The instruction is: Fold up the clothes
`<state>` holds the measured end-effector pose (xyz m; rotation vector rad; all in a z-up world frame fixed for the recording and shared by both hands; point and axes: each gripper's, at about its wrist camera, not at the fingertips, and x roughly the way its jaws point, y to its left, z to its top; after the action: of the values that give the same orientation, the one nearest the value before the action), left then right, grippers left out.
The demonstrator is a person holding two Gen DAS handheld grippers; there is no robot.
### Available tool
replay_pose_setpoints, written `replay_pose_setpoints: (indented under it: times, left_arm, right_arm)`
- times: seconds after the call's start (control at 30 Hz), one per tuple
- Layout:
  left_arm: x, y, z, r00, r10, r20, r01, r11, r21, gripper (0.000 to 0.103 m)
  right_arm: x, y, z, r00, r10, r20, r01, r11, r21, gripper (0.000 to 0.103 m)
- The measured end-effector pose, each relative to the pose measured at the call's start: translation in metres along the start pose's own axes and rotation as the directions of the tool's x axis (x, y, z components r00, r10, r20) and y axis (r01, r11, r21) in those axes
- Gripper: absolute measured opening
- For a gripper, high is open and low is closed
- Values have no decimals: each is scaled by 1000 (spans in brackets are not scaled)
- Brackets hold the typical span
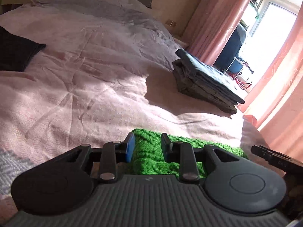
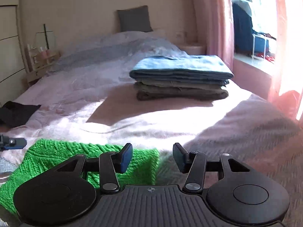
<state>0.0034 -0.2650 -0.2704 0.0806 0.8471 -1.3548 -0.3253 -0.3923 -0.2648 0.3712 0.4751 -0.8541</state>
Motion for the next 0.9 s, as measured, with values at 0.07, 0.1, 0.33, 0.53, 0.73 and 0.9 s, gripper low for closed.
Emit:
replay_pose_setpoints:
  times: [0.07, 0.1, 0.33, 0.53, 0.73, 0.9]
  left_arm:
    - [14, -17, 4, 999, -21, -26, 21, 999, 31, 24]
    - [23, -25, 4, 999, -24, -45, 26, 999, 46, 24]
    - [65, 3, -35, 999, 32, -42, -33, 999, -10, 3]
    - [43, 4, -44, 999, 44, -5, -44, 997, 58, 3]
    - [-18, -31, -52, 993, 101, 55, -109, 980, 167, 5]
    - [-45, -54, -82, 996, 82, 33, -87, 972, 218, 7]
  right_arm:
    - [11, 18, 4, 999, 45, -12, -45, 998, -51, 51]
    - [20, 31, 3, 998, 56, -19, -58, 994, -97, 51]
    - [76, 55, -39, 994, -37, -102, 10, 968, -250, 51]
    - [49, 16, -49, 996, -46, -82, 37, 994, -102, 51]
    - [-13, -13, -36, 997, -17, -77, 25, 994, 105, 51]
    - [-51, 25, -44, 997, 57, -46, -58, 998, -18, 51]
